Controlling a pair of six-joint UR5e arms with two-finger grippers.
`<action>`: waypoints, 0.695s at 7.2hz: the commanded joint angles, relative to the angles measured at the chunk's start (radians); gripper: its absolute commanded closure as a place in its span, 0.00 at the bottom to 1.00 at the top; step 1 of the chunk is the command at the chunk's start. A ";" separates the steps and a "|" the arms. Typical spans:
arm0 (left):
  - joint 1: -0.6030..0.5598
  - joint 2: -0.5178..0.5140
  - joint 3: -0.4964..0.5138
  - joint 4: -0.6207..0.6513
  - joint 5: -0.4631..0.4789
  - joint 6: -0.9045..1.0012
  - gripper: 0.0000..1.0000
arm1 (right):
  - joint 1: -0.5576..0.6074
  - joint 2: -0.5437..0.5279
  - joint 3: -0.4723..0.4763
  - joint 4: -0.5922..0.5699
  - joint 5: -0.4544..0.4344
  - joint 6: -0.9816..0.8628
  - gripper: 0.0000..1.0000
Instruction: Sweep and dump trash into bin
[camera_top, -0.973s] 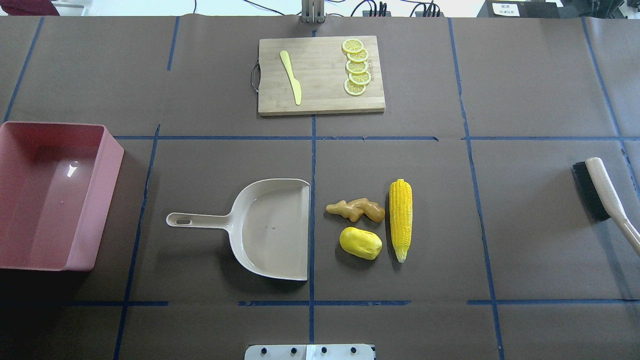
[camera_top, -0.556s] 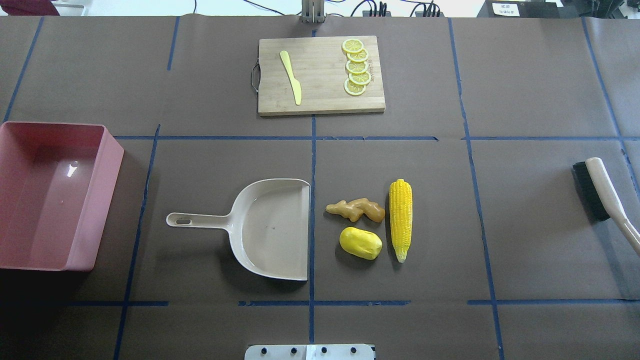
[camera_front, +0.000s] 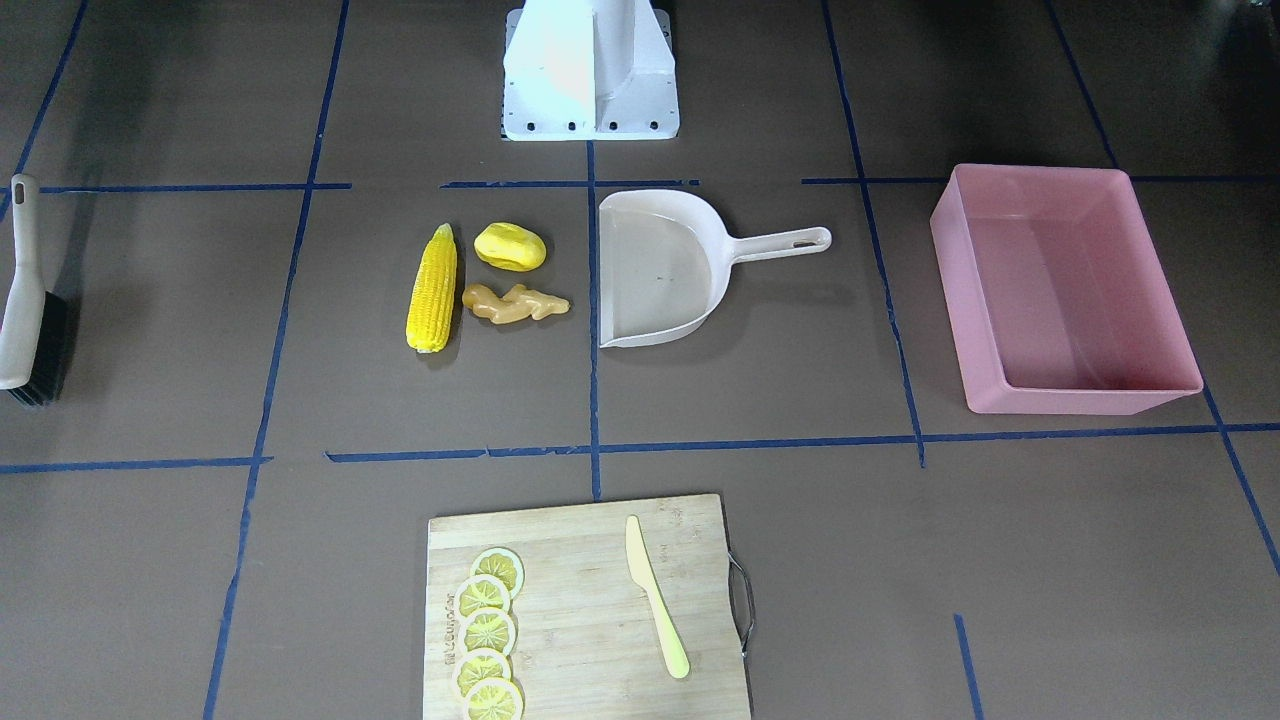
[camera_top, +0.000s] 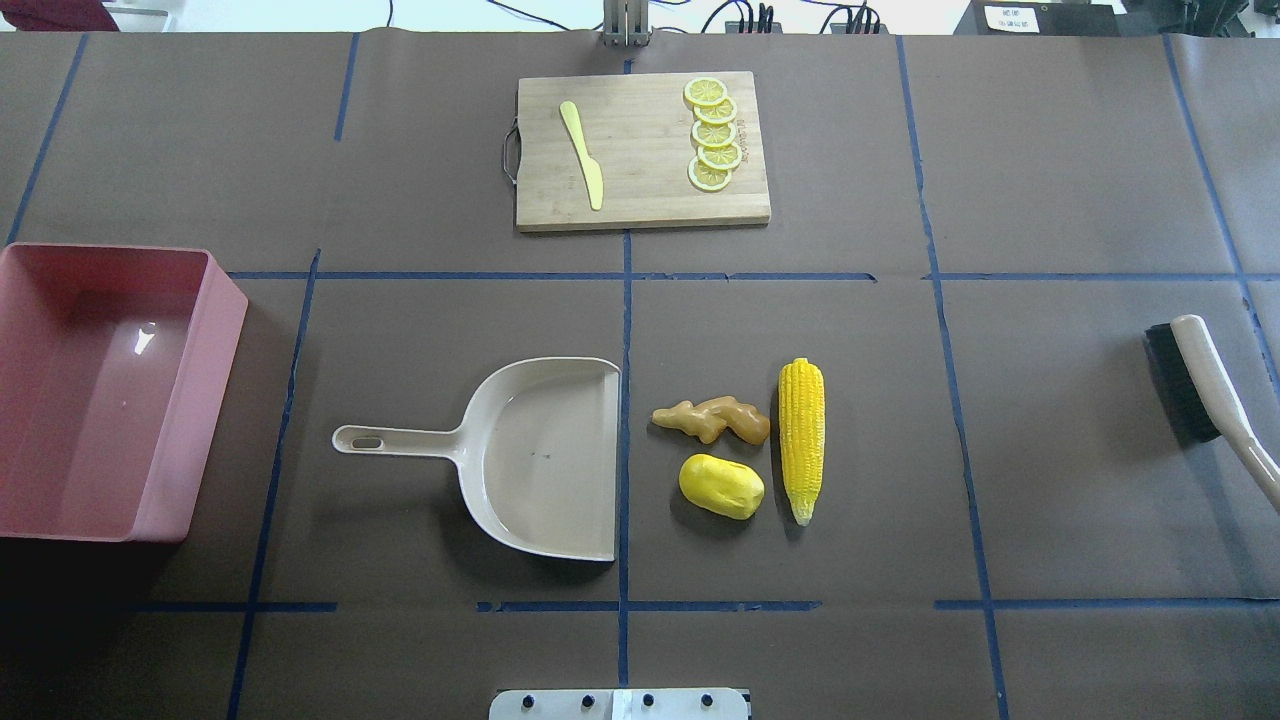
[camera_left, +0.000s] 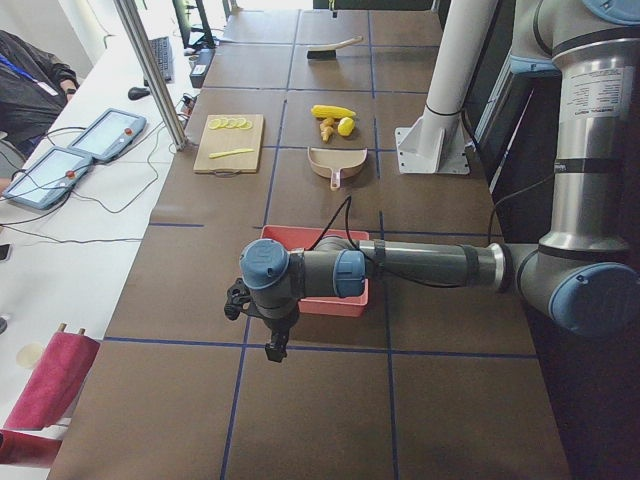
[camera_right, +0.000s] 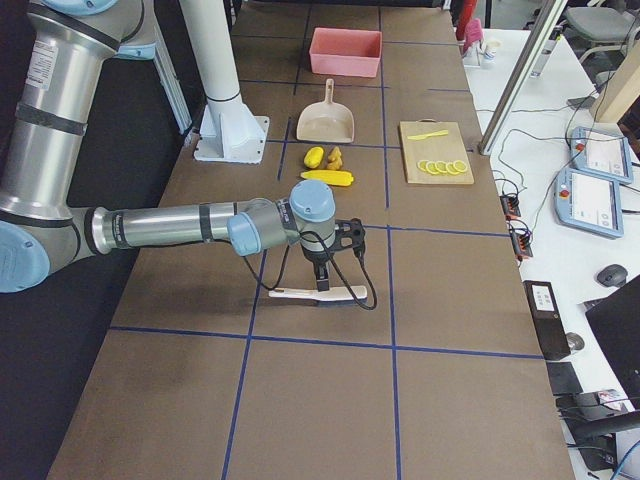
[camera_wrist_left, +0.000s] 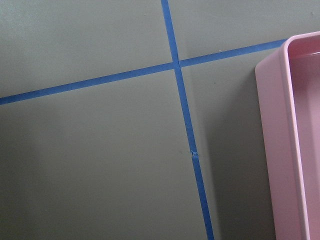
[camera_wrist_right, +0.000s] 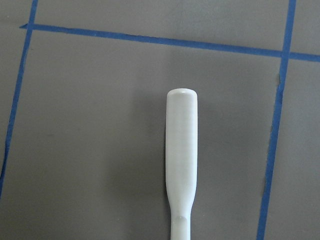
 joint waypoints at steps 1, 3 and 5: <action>0.000 0.001 -0.001 0.000 -0.002 0.000 0.00 | -0.128 -0.062 -0.019 0.187 -0.113 0.199 0.00; 0.000 0.000 -0.003 0.000 -0.004 0.000 0.00 | -0.172 -0.062 -0.134 0.327 -0.125 0.228 0.01; 0.000 0.001 -0.003 0.000 -0.004 0.000 0.00 | -0.257 -0.060 -0.159 0.366 -0.161 0.294 0.00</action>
